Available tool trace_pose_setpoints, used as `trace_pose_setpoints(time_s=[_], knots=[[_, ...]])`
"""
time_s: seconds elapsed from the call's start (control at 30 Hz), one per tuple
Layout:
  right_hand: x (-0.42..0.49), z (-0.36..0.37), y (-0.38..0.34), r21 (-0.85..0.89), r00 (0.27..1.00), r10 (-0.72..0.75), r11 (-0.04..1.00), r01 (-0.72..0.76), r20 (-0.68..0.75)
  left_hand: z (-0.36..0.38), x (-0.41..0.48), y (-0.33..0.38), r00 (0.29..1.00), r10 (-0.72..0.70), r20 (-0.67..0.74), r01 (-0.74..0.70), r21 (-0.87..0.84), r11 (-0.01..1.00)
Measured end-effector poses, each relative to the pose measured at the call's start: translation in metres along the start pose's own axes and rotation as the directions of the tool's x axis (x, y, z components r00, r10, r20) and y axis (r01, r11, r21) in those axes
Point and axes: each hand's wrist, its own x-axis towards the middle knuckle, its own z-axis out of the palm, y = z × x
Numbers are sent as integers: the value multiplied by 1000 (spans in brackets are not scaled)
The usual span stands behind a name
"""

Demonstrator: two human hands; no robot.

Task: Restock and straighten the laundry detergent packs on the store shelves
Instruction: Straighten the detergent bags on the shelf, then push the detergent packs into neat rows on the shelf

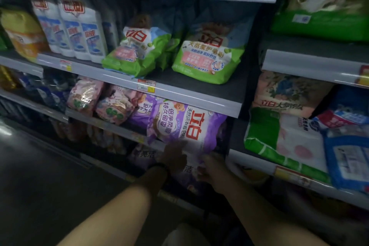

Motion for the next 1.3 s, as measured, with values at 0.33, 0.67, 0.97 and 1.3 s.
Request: trace_pose_setpoints(time_s=[0.33,0.67,0.97,1.3], knots=[[-85,-66,-29,-98,983,-167,982,160,-74,-14,-58,114,994,106,42,-98,-155,983],[-145,-192,-34,-214,889,-336,936,280,-311,2,-84,212,958,286,-35,-287,-204,936],[-182,-316,-35,-65,795,-306,945,321,-524,62,-58,316,899,438,18,-429,-175,886],[-215,-456,-12,100,699,-153,946,307,-699,139,-26,461,830,455,324,-519,148,842]])
